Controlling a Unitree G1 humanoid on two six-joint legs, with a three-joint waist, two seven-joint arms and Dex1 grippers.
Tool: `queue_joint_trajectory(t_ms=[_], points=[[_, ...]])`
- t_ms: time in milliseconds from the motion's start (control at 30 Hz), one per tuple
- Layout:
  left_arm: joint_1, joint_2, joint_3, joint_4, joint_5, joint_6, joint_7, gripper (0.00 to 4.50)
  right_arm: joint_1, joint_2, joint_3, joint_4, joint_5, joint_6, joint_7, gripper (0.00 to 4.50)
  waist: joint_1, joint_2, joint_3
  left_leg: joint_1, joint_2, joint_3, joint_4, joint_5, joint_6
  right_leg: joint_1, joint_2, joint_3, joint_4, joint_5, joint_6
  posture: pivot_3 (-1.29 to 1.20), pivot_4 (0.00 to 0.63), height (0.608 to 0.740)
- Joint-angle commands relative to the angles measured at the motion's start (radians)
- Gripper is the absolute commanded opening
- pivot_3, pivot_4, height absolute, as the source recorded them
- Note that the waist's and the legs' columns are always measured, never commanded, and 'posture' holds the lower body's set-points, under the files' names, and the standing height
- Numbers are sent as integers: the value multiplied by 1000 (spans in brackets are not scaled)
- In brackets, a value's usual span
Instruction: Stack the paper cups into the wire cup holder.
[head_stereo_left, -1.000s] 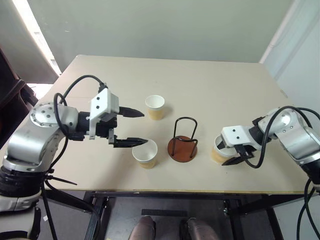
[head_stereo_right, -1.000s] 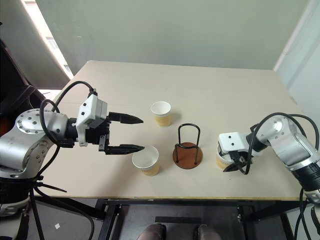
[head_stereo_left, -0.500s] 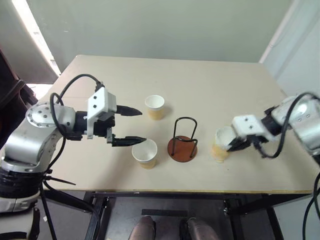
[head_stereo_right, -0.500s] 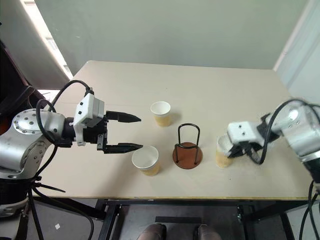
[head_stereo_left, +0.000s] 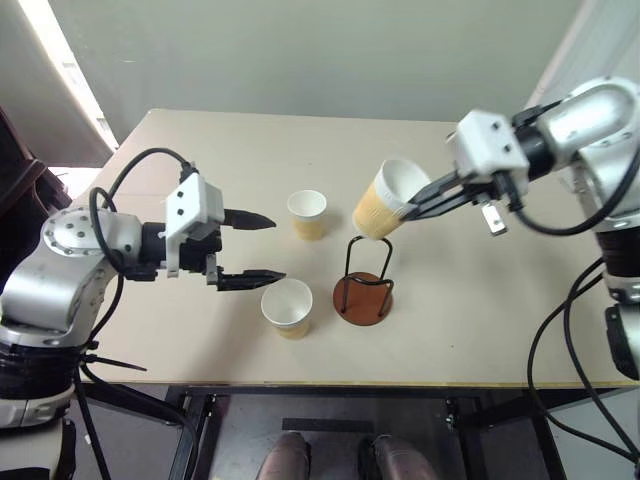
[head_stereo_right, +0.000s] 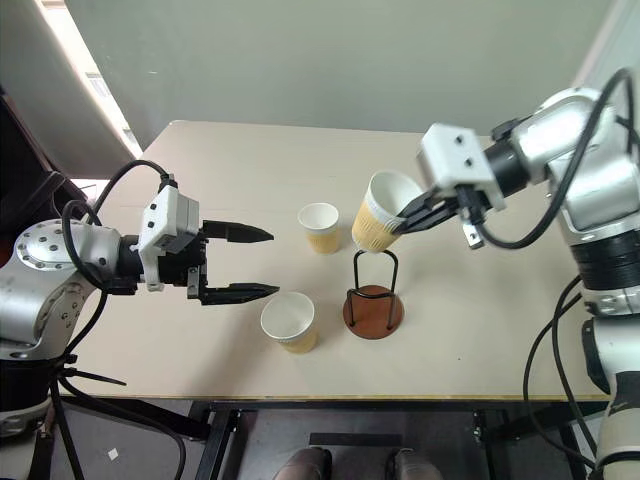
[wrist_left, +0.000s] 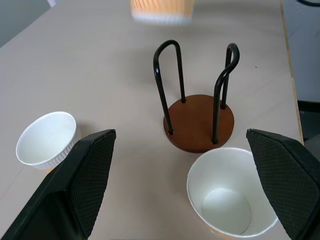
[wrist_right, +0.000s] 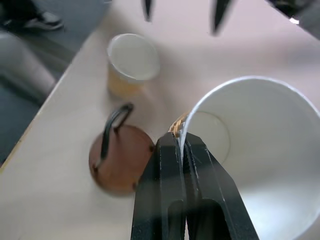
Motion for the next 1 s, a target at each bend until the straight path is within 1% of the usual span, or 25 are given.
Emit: queue_joint_trajectory(t_ms=[33, 167, 333, 367, 433, 533, 600, 700, 767, 800, 867, 967, 1000], points=[[8, 20, 35, -36, -5, -1, 7, 4500, -12, -24, 11, -17, 4, -12, 4, 22, 4, 0, 0, 0, 0, 0, 0, 0, 0, 0, 0, 0, 0, 0, 0, 0, 150, 740], [22, 26, 43, -50, -11, 5, 14, 4500, 13, -59, 51, -62, 44, -9, 4, 22, 4, 0, 0, 0, 0, 0, 0, -1, -1, 0, 0, 0, 0, -1, -1, 0, 150, 740], [28, 30, 47, -58, -19, 10, 20, 4500, 37, -87, 106, -55, 14, -50, 4, 22, 0, 0, 0, 1, 0, 0, 0, -1, -2, 0, 0, 0, 1, -1, -1, 0, 150, 740], [30, 31, 48, -58, -20, 9, 20, 4500, 38, -84, 114, -55, 9, -51, 4, 451, 0, 0, 0, 1, 0, 0, 0, -1, -2, 0, 0, 0, 2, -1, -1, 0, 150, 740], [32, 32, 49, -59, -21, 9, 21, 4500, 41, -76, 124, -54, -4, -52, 4, 954, -1, 0, 0, 1, 0, 0, 0, -1, -2, 0, 0, 0, 2, -1, -1, 0, 150, 740], [33, 29, 46, -62, -21, 9, 24, 4500, 50, -60, 129, -53, -30, -50, 4, 2049, -2, 0, 0, 1, 0, 0, 0, -1, -2, 0, 0, 0, 2, -1, -1, 0, 150, 740], [29, 25, 38, -60, -19, 8, 25, 4500, 60, -51, 130, -60, -52, -47, 4, 2670, -2, 0, 0, 1, 0, 0, 0, -1, -1, 0, 0, 0, 2, -1, -1, 0, 150, 740], [22, 30, 14, -50, 8, -2, 21, 4500, 64, -57, 119, -103, -4, -9, 4, 3672, 0, 0, 0, 1, 0, 0, 0, -1, -1, 0, 0, 0, 2, -1, -1, 0, 150, 740], [11, 33, -8, -30, 41, -15, 22, 4500, 55, -53, 87, -118, 45, 24, 4, 4333, 1, 0, 0, 0, 0, 0, 0, -1, -2, 0, 0, 0, 1, -1, -1, 0, 150, 740], [4, 35, -19, -19, 58, -23, 22, 4500, 50, -48, 69, -117, 60, 34, 4, 4462, 1, 0, 0, 0, 0, 0, 0, -1, -2, 0, 0, 0, 1, -1, -1, 0, 150, 740], [-26, 37, -50, 14, 101, -43, 16, 4500, 40, -31, 14, -97, 101, 72, 4, 4462, 1, 0, 0, 1, 0, 0, 0, -1, -2, 0, 0, 0, 1, -1, -2, 0, 150, 740], [-71, 36, -89, 50, 118, -47, -26, 4500, 35, -14, -68, -101, 219, 192, 4, 4462, 2, 0, 0, 1, 0, 0, 0, -1, -2, 0, 0, 0, 2, -1, -2, 0, 150, 740], [-92, 34, -120, 67, 144, -64, -45, 4500, 40, 7, -108, -110, 268, 238, -12, 4462, 2, 0, 0, 1, 0, 0, 0, -1, -2, 0, 0, 0, 2, -1, -2, 0, 150, 740]])
